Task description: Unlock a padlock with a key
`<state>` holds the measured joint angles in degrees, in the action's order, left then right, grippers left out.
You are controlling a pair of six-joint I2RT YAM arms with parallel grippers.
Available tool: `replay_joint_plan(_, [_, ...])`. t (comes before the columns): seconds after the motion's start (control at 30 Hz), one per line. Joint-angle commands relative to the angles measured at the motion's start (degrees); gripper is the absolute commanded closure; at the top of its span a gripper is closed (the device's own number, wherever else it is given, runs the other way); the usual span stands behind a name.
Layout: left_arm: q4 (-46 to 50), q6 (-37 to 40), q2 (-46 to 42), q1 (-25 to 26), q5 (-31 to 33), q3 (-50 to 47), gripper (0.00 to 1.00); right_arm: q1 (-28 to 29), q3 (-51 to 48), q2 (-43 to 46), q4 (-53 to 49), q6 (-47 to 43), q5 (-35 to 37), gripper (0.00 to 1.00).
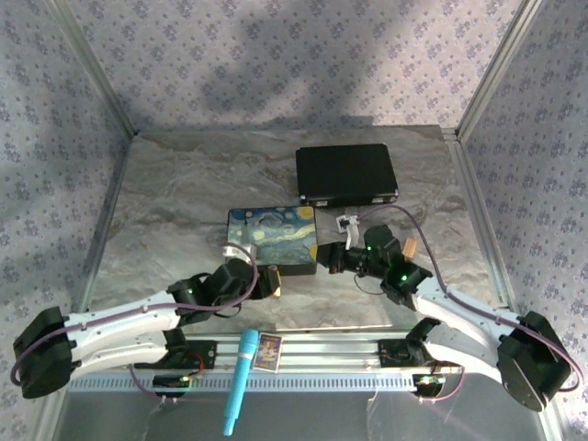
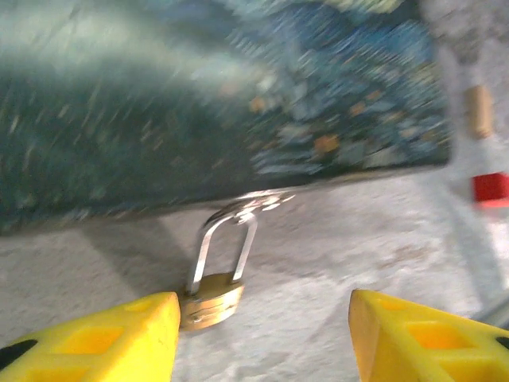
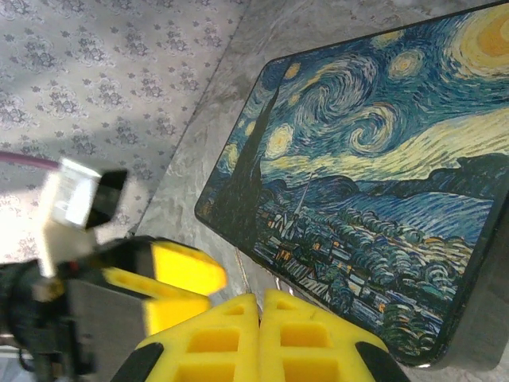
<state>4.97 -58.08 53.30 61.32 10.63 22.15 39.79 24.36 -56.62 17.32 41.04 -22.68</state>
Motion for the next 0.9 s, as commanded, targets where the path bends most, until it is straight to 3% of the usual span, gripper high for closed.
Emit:
replay_joint_plan(0.0, [-7.5,0.7,0.3,1.0,4.4,-1.9,0.41,0.4,-1.0,1.1,-1.3,-0.8,0.4,1.0])
replay_joint_plan(0.2, [-15.9,4.1,4.3,1.1,6.5,-5.0,0.41,0.4,-1.6,2.2,-1.5,-0.5,0.3,1.0])
replay_joint_plan(0.43, [-17.3,7.5,9.6,1.0,7.6,-4.5,0.39,0.2,-3.3,3.9,-1.7,-0.5,0.6,1.0])
replay_joint_plan(0.6, [-24.3,8.1,16.2,1.1,3.6,-4.1,0.4,0.1,-4.5,4.8,-1.2,0.0,0.9,1.0])
replay_joint_plan(0.67, [-24.8,6.9,18.8,1.1,2.8,-3.0,0.45,0.0,-4.7,5.2,-1.6,-0.1,1.0,1.0])
replay_joint_plan(0.77, [-27.8,5.7,21.4,1.1,2.4,-3.2,0.63,-0.2,-5.1,5.6,-1.9,-0.3,1.5,1.0])
replay_joint_plan(0.87, [-28.7,4.5,23.1,1.3,2.1,-2.7,0.71,-0.4,-5.5,5.6,-1.4,-0.3,1.6,1.0])
